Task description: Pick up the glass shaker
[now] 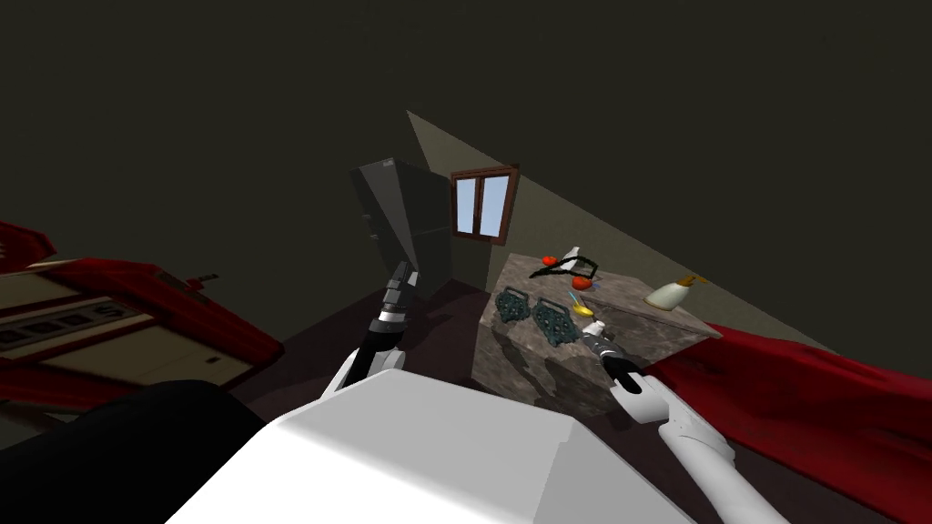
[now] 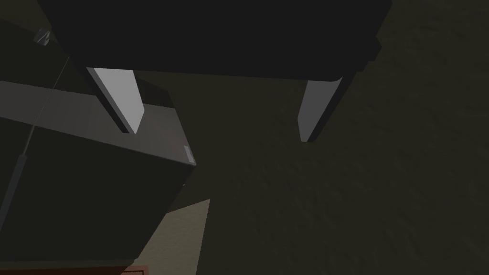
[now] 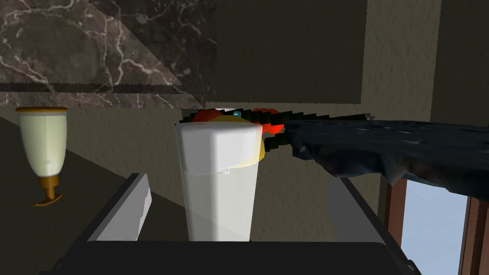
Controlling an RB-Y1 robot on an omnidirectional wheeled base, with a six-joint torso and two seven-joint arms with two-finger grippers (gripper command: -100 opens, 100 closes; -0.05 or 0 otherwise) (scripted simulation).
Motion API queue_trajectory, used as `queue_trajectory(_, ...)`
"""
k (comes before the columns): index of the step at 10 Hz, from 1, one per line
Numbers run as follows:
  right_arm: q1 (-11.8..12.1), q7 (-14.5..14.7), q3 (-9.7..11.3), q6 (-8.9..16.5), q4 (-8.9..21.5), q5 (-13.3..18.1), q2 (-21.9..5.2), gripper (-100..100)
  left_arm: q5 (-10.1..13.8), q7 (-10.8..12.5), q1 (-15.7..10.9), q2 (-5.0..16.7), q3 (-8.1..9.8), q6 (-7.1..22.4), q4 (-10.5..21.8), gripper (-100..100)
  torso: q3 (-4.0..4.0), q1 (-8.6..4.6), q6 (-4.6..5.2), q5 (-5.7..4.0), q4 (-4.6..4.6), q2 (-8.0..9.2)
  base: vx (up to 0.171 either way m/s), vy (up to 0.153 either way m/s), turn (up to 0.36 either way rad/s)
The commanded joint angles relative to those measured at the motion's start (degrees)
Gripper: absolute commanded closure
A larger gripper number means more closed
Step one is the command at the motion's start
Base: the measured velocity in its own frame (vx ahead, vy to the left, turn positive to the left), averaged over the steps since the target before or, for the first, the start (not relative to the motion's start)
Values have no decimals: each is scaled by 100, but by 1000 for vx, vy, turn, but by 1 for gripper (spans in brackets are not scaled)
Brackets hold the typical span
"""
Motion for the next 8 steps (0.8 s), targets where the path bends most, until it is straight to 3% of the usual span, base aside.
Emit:
queue_trajectory(1, -155, 41, -6, -86, 277, 10, 25, -100, 0, 0, 0, 0, 0, 0, 0, 0, 0, 0, 0, 0, 0, 0, -1, 4, 22)
queue_trajectory(2, -392, 156, 148, -198, 471, -72, 19, -100, 0, 0, 0, 0, 0, 0, 0, 0, -1, -2, 0, -1, -1, -1, -1, 3, -146)
queue_trajectory(3, -483, 156, 148, -198, 608, -72, 19, -100, 0, 0, 1, 0, 0, 0, 0, 0, -1, -3, 3, -1, -1, -2, -3, 9, -88)
queue_trajectory(6, -1066, 388, 454, -421, 1238, -236, 8, -100, 0, 0, 0, 0, 0, 0, 0, 0, 0, 1, 0, 0, 0, 0, -7, 11, -104)
queue_trajectory(7, -1141, 388, 454, -421, 1270, -236, 8, -100, 0, 0, 0, 0, 0, 0, 0, 0, 0, 1, 2, 0, 0, 0, -5, 10, -77)
queue_trajectory(8, -1380, 504, 607, -533, 1544, -318, 2, -100, 0, 0, 0, 0, 0, 0, 0, 0, 0, 1, 1, 0, 0, 0, -4, 7, -159)
